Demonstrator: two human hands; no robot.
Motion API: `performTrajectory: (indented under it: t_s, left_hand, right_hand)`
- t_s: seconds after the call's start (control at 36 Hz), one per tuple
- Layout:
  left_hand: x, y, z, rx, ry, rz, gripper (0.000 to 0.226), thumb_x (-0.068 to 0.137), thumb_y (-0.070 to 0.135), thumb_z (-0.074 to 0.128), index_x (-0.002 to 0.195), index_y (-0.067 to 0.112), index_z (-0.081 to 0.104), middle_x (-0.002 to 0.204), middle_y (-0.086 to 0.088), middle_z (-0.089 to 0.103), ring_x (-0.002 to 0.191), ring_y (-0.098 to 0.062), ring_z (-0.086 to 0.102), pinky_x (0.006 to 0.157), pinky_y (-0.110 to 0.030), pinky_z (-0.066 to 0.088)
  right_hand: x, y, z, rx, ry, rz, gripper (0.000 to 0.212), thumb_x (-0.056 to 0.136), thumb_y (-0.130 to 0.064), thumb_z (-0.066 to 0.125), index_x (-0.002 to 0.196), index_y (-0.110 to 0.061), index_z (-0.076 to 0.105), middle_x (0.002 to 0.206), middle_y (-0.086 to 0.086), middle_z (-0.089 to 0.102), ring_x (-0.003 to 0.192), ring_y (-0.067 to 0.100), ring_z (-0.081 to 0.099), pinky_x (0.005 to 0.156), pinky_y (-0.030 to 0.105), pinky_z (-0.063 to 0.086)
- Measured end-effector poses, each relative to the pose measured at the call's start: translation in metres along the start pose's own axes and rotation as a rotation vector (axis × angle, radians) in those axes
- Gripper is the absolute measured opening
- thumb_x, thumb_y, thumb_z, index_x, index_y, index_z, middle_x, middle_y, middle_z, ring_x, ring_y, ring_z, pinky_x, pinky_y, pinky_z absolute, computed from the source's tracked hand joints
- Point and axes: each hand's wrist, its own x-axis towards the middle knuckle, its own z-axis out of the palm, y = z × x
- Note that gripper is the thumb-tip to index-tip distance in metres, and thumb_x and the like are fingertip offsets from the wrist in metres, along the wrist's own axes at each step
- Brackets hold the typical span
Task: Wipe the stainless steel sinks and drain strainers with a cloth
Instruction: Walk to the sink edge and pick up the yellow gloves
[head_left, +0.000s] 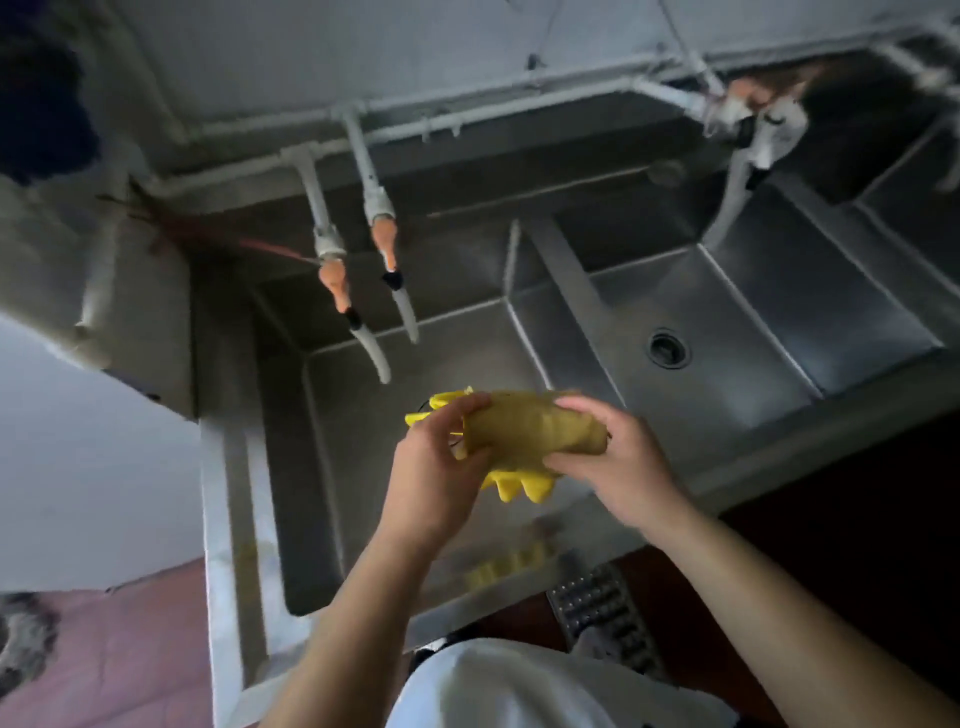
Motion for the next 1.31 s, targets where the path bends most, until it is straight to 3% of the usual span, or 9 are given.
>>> performTrajectory:
  t_s: [0.06, 0.14, 0.31, 0.42, 0.56, 0.69, 0.94, 1.14, 1.31]
  left_hand:
    - [-0.002, 0.025, 0.033, 0.104, -0.008, 0.082, 0.049, 0.074, 0.008, 0.076, 0.116, 0.033, 0.070, 0.089, 0.016, 0.065, 0.081, 0.000, 0.056, 0.073, 0.001, 0.038]
    - [-0.006, 0.062, 0.085, 0.209, -0.021, 0.229, 0.043, 0.076, 0.009, 0.077, 0.115, 0.028, 0.072, 0.083, 0.031, 0.049, 0.081, -0.002, 0.048, 0.073, 0.005, 0.032]
    - [-0.008, 0.124, 0.199, 0.298, -0.132, 0.432, 0.035, 0.080, 0.010, 0.076, 0.110, 0.027, 0.074, 0.095, 0.026, 0.057, 0.094, -0.022, 0.061, 0.086, -0.032, 0.045]
    - [-0.005, 0.158, 0.275, 0.354, -0.150, 0.530, 0.032, 0.081, 0.018, 0.077, 0.110, 0.030, 0.074, 0.119, 0.000, 0.059, 0.113, -0.025, 0.047, 0.098, -0.038, 0.038]
    - [0.008, 0.206, 0.351, 0.365, -0.394, 0.676, 0.027, 0.084, 0.018, 0.075, 0.110, 0.023, 0.072, 0.118, 0.007, 0.066, 0.116, -0.013, 0.056, 0.105, -0.042, 0.038]
    - [0.027, 0.246, 0.423, 0.298, -0.569, 0.776, 0.029, 0.081, 0.012, 0.078, 0.109, 0.020, 0.072, 0.108, 0.008, 0.068, 0.097, 0.011, 0.057, 0.086, -0.002, 0.036]
    - [0.095, 0.308, 0.599, 0.195, -0.845, 0.796, 0.031, 0.082, 0.020, 0.079, 0.108, 0.034, 0.070, 0.105, 0.019, 0.067, 0.099, 0.010, 0.060, 0.085, -0.004, 0.041]
    - [0.143, 0.396, 0.732, 0.006, -1.046, 0.739, 0.040, 0.082, 0.017, 0.077, 0.099, 0.052, 0.067, 0.101, 0.024, 0.068, 0.094, 0.005, 0.063, 0.079, -0.006, 0.047]
    - [0.169, 0.472, 0.831, 0.019, -1.199, 0.720, 0.028, 0.085, 0.023, 0.075, 0.105, 0.042, 0.071, 0.101, 0.022, 0.070, 0.093, -0.001, 0.066, 0.081, -0.019, 0.055]
  right_hand:
    - [-0.009, 0.018, -0.032, -0.155, 0.142, -0.048, 0.052, 0.063, -0.016, 0.091, 0.111, -0.025, 0.072, 0.104, 0.009, 0.069, 0.102, 0.030, 0.062, 0.091, 0.046, 0.051]
    - [-0.026, 0.040, -0.084, -0.312, 0.360, -0.136, 0.038, 0.063, -0.018, 0.090, 0.099, -0.020, 0.076, 0.096, 0.005, 0.069, 0.099, 0.034, 0.057, 0.086, 0.050, 0.048]
    - [-0.054, 0.087, -0.200, -0.388, 0.583, -0.126, 0.029, 0.064, -0.020, 0.089, 0.091, -0.019, 0.079, 0.113, 0.007, 0.057, 0.112, 0.035, 0.050, 0.094, 0.046, 0.037]
    - [-0.069, 0.120, -0.271, -0.436, 0.684, -0.137, 0.027, 0.063, -0.016, 0.088, 0.088, -0.014, 0.077, 0.118, 0.010, 0.058, 0.118, 0.038, 0.048, 0.097, 0.052, 0.036]
    - [-0.079, 0.155, -0.356, -0.494, 0.645, -0.066, 0.024, 0.080, -0.024, 0.077, 0.103, -0.016, 0.072, 0.114, 0.000, 0.063, 0.122, 0.026, 0.050, 0.105, 0.045, 0.029]
    - [-0.082, 0.186, -0.429, -0.295, 0.603, -0.010, 0.025, 0.089, -0.023, 0.066, 0.113, -0.019, 0.066, 0.104, -0.007, 0.057, 0.095, 0.013, 0.057, 0.085, 0.032, 0.047]
    - [-0.052, 0.254, -0.573, -0.265, 0.707, 0.113, 0.021, 0.087, -0.023, 0.068, 0.108, -0.028, 0.069, 0.096, -0.011, 0.058, 0.087, 0.008, 0.058, 0.074, 0.031, 0.046]
    - [-0.027, 0.277, -0.707, -0.177, 0.730, 0.235, 0.033, 0.085, -0.021, 0.075, 0.099, -0.047, 0.060, 0.098, -0.019, 0.064, 0.094, -0.004, 0.058, 0.074, 0.013, 0.041]
    - [-0.014, 0.293, -0.802, -0.094, 0.890, 0.286, 0.028, 0.083, -0.015, 0.075, 0.102, -0.033, 0.068, 0.094, -0.024, 0.066, 0.094, -0.001, 0.062, 0.077, 0.017, 0.047]
